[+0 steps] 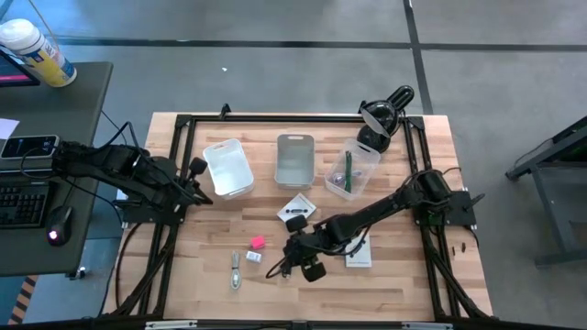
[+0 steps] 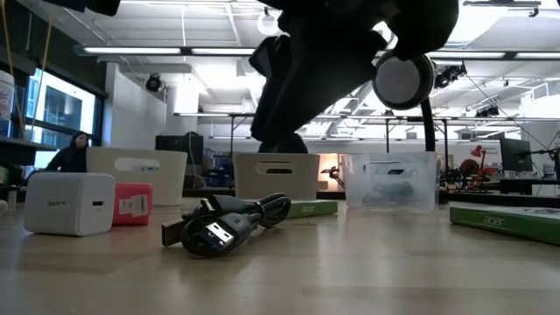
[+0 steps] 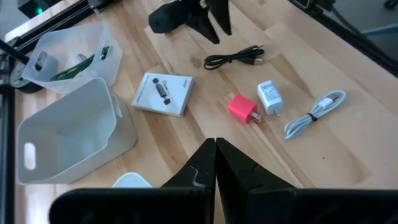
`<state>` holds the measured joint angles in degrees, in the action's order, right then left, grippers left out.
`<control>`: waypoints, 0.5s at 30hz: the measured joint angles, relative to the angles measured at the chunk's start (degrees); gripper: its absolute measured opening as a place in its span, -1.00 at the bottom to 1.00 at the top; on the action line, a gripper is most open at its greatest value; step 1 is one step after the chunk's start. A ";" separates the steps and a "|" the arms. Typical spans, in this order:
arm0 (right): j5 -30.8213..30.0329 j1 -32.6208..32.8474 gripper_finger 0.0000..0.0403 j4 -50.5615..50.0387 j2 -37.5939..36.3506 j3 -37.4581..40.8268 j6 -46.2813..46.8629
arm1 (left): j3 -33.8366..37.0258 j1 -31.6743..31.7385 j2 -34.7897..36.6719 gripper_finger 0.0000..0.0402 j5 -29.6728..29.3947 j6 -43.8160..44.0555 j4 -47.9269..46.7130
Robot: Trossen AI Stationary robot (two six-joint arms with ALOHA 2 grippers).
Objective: Pick and place items into bin
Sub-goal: Put the black charger cable into the transparent bin
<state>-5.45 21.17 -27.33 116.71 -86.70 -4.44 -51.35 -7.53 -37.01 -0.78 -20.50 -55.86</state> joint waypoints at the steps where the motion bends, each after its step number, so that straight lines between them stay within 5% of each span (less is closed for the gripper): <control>1: -0.21 0.00 -0.24 -0.02 0.00 0.00 -0.87 | 0.00 0.00 0.02 -1.00 -0.30 -0.01 0.00; 7: 0.10 -0.65 -0.10 0.86 0.24 0.00 -2.10 | 0.02 0.00 0.02 -1.00 -0.84 -0.02 0.00; 15: 1.92 -0.81 -0.15 2.34 2.37 0.02 -2.06 | 0.00 0.00 0.02 -1.00 -1.23 0.36 0.02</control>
<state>-3.53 20.36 -24.99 119.07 -86.67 -6.50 -51.35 -7.53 -36.99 -2.01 -20.14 -55.84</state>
